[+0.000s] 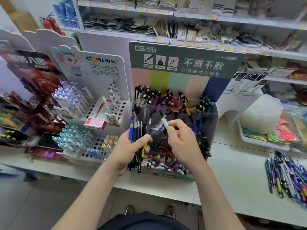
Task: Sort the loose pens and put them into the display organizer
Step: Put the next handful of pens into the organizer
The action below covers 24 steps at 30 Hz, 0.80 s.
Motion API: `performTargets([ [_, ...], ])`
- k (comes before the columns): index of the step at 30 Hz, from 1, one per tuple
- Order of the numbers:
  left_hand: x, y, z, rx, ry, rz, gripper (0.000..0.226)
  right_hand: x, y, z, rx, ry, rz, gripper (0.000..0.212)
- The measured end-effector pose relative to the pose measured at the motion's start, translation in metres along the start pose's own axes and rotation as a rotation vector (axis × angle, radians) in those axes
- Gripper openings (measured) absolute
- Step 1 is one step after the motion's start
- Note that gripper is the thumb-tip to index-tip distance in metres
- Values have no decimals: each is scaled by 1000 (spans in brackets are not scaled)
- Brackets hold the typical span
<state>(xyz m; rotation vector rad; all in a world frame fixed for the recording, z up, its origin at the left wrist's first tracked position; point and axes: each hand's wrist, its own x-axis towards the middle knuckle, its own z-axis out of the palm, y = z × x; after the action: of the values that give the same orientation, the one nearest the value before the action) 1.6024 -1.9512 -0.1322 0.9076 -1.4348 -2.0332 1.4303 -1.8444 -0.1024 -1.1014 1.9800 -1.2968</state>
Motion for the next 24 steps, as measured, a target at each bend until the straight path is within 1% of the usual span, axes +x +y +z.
performTargets([
  [2,-1,-1,-11,-10,51,20,20,-1,3,8,-182,-229,115,8],
  [3,-2,-1,-16,-21,62,24,23,-2,5,15,-282,-305,139,8],
  [5,-5,-2,-23,-56,81,23,22,0,13,32,-475,-366,88,21],
  [7,-10,-4,-30,-79,111,10,22,5,21,50,-556,-320,29,31],
  [10,-17,-8,-40,-51,134,-4,22,14,28,68,-562,-213,11,38],
  [14,-26,-6,-45,17,154,-4,28,18,26,78,-406,8,-81,32],
  [15,-28,-5,-45,33,163,-4,29,18,26,81,-391,41,-118,31],
  [17,-31,-3,-44,65,168,-10,28,17,28,88,-427,13,-186,32],
  [18,-33,-2,-44,69,161,-10,28,16,28,91,-473,-52,-205,35],
  [20,-36,1,-43,45,121,4,40,15,31,95,-603,-171,-258,38],
  [21,-38,2,-42,40,95,16,50,14,31,96,-663,-155,-322,36],
  [22,-39,4,-42,49,67,32,60,11,29,94,-675,-91,-379,34],
  [23,-40,5,-42,71,44,50,68,9,24,91,-611,-8,-407,32],
  [24,-41,7,-41,94,19,68,73,7,15,86,-490,76,-394,30],
])
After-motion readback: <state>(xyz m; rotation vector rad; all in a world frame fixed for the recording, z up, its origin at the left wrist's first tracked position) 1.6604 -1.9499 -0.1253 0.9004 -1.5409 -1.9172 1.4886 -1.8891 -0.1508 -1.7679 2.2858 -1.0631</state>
